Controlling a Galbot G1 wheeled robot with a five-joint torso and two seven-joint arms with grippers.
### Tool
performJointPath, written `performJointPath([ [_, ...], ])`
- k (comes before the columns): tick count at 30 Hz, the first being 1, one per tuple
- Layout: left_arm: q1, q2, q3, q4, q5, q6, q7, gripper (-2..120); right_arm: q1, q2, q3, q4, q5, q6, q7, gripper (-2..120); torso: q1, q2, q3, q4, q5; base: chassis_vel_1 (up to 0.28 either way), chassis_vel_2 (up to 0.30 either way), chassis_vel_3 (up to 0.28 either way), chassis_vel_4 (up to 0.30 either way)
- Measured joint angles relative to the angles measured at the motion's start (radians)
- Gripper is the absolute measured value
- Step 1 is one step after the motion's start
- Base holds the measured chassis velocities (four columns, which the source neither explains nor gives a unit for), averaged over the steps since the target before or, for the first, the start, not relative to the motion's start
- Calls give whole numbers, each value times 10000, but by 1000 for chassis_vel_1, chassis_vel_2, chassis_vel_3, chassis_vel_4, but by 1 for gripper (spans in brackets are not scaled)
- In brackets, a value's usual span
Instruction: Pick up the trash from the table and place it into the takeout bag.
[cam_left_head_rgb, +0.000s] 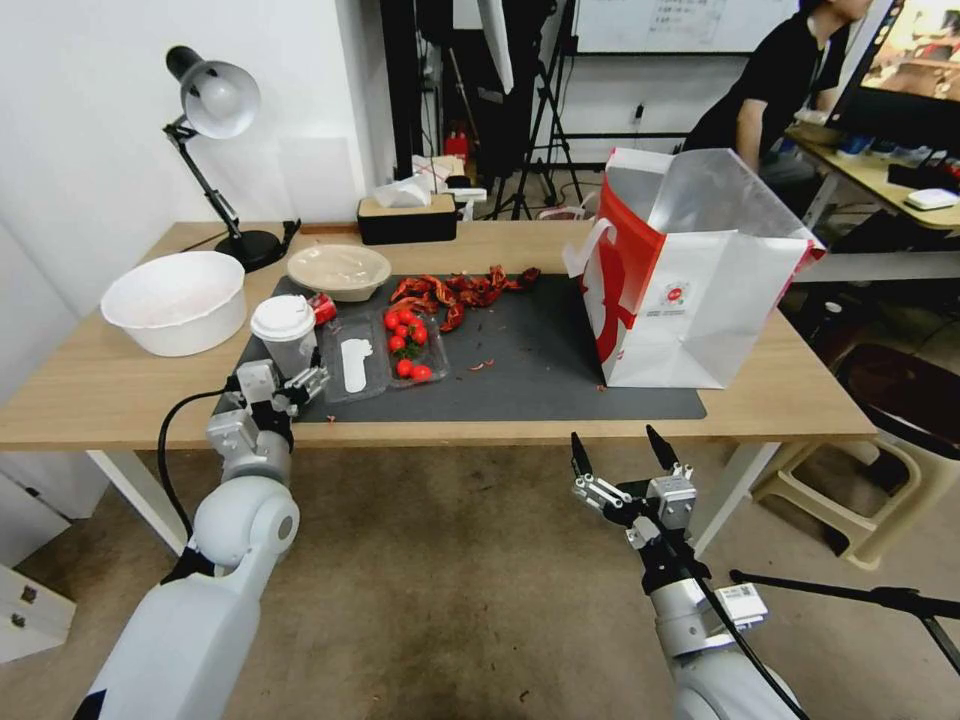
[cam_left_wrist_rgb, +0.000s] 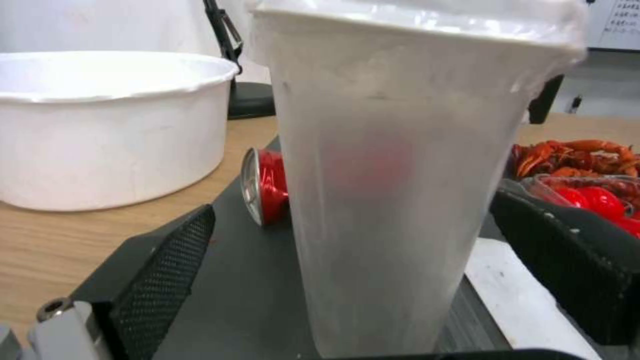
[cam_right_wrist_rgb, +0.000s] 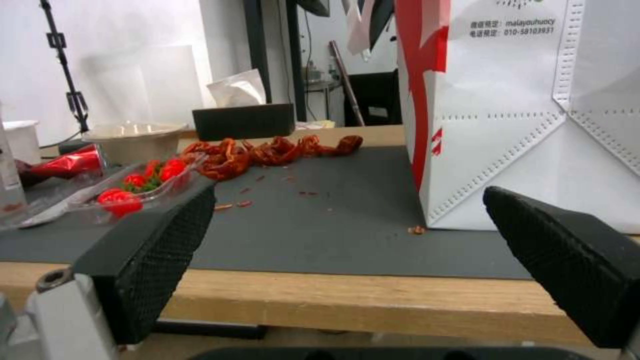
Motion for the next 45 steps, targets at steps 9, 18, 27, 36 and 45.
performJointPath([
  [9, -272, -56, 74, 343, -120, -44, 170, 100, 62, 5, 12, -44, 15, -19, 31, 100, 0, 0, -1, 0, 0, 0, 0, 0, 0],
  [18, -279, -98, 63, 431, -244, -186, 191, 80, 81, 19, 12, -47, 23, -49, 47, 100, -1, 1, -1, 0, 0, 0, 0, 0, 0],
  [27, -118, -44, 21, 317, -311, -600, 419, 48, 74, 50, -11, -37, -8, -53, 46, 100, -1, 1, 0, 0, -1, 0, 0, 0, 0],
  [36, -855, 844, 219, 183, -1056, -2111, 2320, 21, 168, -83, -41, -11, 29, -92, 46, 100, 0, 3, -1, -2, 1, 0, 0, 0, 0],
  [45, -2484, 1962, 1124, 280, -2131, -2506, 3735, 0, 751, -303, -485, -94, 244, -328, 60, 100, -1, 2, 0, 3, 1, 0, 0, 0, 0],
])
